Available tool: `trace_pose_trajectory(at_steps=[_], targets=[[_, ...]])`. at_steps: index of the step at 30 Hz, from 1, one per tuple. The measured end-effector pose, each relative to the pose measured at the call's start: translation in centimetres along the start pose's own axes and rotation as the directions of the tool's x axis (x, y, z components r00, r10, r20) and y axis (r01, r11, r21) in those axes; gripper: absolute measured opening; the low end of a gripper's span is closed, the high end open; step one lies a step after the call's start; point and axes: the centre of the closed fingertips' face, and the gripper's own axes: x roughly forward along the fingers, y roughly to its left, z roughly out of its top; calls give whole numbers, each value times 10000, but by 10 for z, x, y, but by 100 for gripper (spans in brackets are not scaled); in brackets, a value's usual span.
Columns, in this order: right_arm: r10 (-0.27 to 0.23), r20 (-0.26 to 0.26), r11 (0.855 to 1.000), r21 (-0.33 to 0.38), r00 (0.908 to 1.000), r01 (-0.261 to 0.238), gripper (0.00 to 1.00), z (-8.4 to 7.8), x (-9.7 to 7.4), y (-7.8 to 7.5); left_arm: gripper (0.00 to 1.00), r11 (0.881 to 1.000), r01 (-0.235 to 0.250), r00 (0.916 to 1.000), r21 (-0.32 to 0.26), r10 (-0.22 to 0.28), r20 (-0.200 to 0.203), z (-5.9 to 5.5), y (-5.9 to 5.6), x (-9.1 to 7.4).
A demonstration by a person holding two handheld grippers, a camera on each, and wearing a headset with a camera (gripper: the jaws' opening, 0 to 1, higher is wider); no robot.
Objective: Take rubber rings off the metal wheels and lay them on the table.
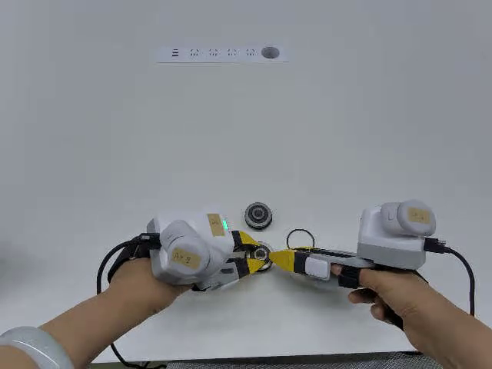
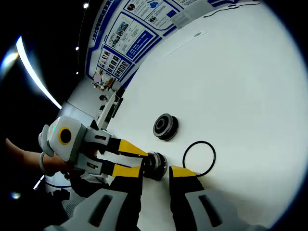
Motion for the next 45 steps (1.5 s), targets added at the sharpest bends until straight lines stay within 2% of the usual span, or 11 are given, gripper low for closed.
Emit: trace_pose_trajectory(at_steps=[14,24,25,26,28,35,39,45], targets=[[320,-244,9978,582,9992,-305,23,-5,7,2,13,10000,-8,10000,-1,8,89,-2,1,0],[469,-232,9958,797,9986,-449,22,-6,7,5,13,10000,-22,9999,-28,22,135,-1,0,0],[504,-164,9956,799,9986,-490,22,-4,6,5,13,10000,-23,9999,-30,23,131,-1,0,0],[811,-35,9923,939,9967,-804,19,-2,6,11,13,10000,-23,9999,-24,24,128,-1,0,0],[650,-99,9938,908,9978,-638,21,-3,4,8,13,10000,-30,9999,-17,30,117,-2,0,0],[596,-79,9952,786,9982,-588,19,-2,2,8,13,10000,-30,9999,11,30,99,-1,0,-1],[437,-30,9968,673,9990,-434,12,-2,1,4,13,10000,-36,9999,3,36,98,-1,0,-1],[241,-93,9986,470,9997,-237,6,-2,2,-1,13,10000,-35,10000,-12,35,91,-1,0,-1]])
